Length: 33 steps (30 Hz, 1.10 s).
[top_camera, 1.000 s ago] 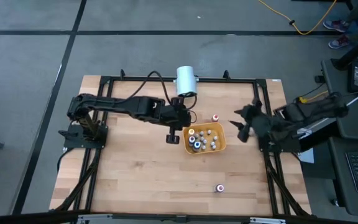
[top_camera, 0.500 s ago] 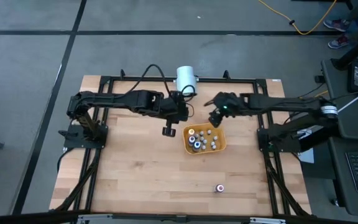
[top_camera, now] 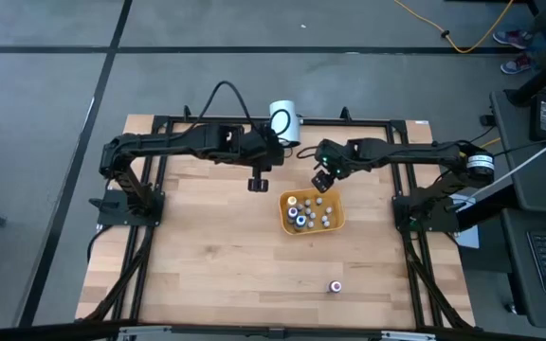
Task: Pick & Place food coloring
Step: Put the large orange food coloring bottle into the yellow bin
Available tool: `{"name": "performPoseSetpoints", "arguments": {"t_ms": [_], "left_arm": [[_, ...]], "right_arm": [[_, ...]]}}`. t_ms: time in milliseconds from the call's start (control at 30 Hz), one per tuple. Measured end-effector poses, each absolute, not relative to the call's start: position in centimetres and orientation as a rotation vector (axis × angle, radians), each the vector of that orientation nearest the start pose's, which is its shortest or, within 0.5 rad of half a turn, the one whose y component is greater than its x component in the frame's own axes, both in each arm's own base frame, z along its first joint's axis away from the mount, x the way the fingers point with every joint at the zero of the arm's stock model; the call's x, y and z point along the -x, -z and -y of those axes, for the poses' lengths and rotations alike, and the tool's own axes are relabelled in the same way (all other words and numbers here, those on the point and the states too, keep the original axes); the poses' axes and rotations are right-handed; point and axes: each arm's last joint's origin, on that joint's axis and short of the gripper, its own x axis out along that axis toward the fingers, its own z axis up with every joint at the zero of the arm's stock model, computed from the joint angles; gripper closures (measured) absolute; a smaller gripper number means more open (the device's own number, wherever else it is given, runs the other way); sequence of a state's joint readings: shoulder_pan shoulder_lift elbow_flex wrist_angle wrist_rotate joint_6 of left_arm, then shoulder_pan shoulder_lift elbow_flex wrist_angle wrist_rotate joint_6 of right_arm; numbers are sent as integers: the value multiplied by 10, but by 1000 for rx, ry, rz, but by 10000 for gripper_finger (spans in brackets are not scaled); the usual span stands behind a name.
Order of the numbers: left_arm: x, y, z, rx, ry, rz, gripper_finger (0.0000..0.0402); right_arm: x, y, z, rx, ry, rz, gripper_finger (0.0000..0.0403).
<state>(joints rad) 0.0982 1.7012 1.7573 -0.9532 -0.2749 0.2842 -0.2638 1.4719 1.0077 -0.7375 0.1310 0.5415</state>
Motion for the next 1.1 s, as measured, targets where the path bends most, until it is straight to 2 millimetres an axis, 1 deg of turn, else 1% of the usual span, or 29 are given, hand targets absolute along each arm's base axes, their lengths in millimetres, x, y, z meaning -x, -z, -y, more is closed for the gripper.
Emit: {"name": "performPoseSetpoints", "arguments": {"t_ms": [233, 500, 733, 900, 1100], "left_arm": [[-353, -365, -48, -331, -231, -935, 382], [-353, -365, -48, -353, -219, -935, 382], [-353, -365, -48, -354, -218, -936, 382], [-353, -365, -48, -356, -216, -936, 382], [-353, -365, -48, -361, -213, -937, 382]], "right_arm": [[-256, -217, 74, -568, 660, -1182, 144], [-257, -217, 77, -559, 647, -1172, 150], [-260, -212, 79, -605, 601, -1192, 197], [-264, -207, 80, -607, 595, -1194, 223], [-265, -208, 80, -600, 595, -1187, 266]]}}
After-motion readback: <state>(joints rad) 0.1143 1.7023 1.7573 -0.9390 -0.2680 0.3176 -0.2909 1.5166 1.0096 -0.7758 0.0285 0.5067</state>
